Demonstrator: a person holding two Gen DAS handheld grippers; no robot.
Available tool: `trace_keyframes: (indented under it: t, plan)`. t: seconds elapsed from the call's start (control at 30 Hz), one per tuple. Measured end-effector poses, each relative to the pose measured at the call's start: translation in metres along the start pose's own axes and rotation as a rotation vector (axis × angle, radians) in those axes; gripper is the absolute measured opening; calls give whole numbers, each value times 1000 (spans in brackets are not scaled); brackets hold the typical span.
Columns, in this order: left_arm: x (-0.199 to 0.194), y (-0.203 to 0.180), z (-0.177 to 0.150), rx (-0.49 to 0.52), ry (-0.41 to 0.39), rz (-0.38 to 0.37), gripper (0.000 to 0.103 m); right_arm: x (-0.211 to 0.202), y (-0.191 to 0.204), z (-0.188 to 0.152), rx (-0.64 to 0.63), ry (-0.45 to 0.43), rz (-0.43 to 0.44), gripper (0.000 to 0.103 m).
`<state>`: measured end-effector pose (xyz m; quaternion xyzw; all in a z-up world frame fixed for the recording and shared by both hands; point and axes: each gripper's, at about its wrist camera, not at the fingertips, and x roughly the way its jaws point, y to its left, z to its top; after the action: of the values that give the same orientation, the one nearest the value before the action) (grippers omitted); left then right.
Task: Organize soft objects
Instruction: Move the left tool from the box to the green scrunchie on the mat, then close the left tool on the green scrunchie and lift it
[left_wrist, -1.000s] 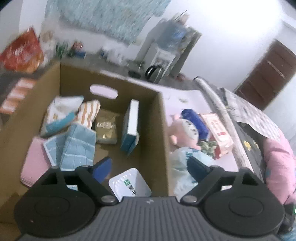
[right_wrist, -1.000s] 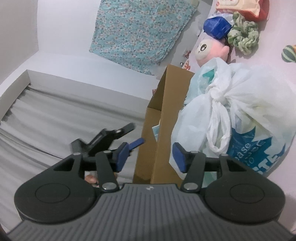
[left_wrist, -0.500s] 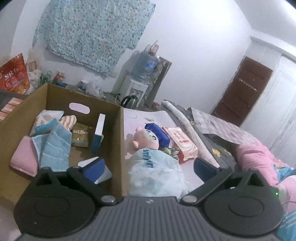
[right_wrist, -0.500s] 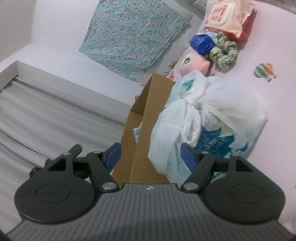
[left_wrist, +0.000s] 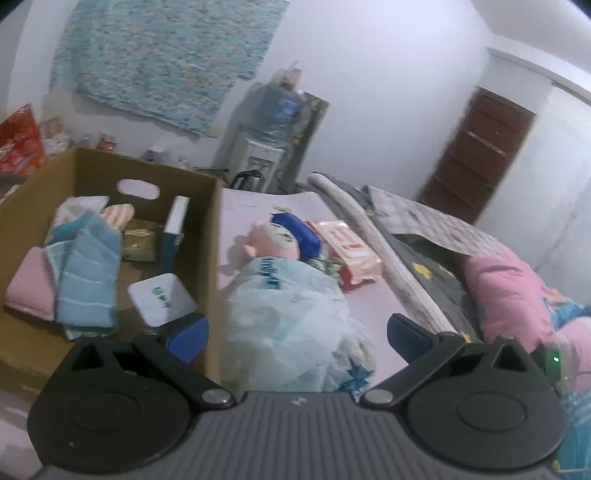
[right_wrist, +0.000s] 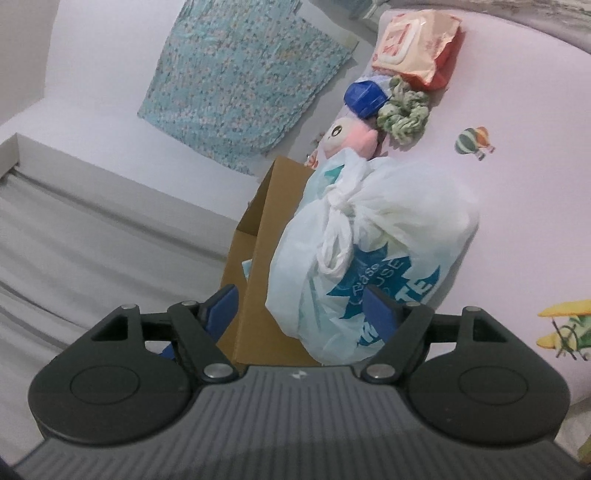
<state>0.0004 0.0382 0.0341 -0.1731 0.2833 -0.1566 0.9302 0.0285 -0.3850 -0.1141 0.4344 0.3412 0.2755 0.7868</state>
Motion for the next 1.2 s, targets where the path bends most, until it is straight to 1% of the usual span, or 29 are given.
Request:
trace_keyframes:
  t: [0.1, 0.23, 0.33, 0.43, 0.5, 0.6, 0.7, 0.77, 0.87, 0.93, 1.03, 1.1, 1.2]
  plan:
    - [1, -6, -1, 10, 7, -27, 103, -4, -6, 0, 11, -8, -2, 75]
    - [5, -16, -1, 55, 2, -19, 103, -6, -10, 2, 8, -13, -6, 76]
    - [15, -27, 7, 106, 34, -17, 103, -7, -13, 4, 2, -27, -4, 76]
    - [30, -45, 22, 208, 52, -1, 103, -7, -17, 7, -6, -42, 2, 76]
    - [45, -62, 34, 301, 64, 46, 103, -7, -21, 8, -9, -55, 5, 76]
    - [69, -88, 48, 445, 77, 79, 103, -7, -26, 13, -13, -67, 5, 76]
    - [109, -113, 60, 562, 150, 65, 103, -8, -31, 23, -19, -79, 8, 76]
    - [137, -125, 63, 611, 207, 55, 103, -9, -32, 31, -34, -94, 5, 76]
    - [185, -141, 64, 696, 288, 73, 103, -13, -35, 41, -45, -118, 4, 76]
    - [216, -146, 64, 714, 358, 79, 103, -16, -38, 46, -44, -129, 6, 76]
    - [268, -145, 69, 669, 469, 97, 103, -18, -46, 53, -35, -141, 4, 76]
    - [296, -140, 72, 630, 513, 122, 103, -18, -53, 55, -20, -148, 6, 76]
    - [332, -135, 75, 590, 570, 125, 102, -20, -65, 57, 6, -157, 10, 76]
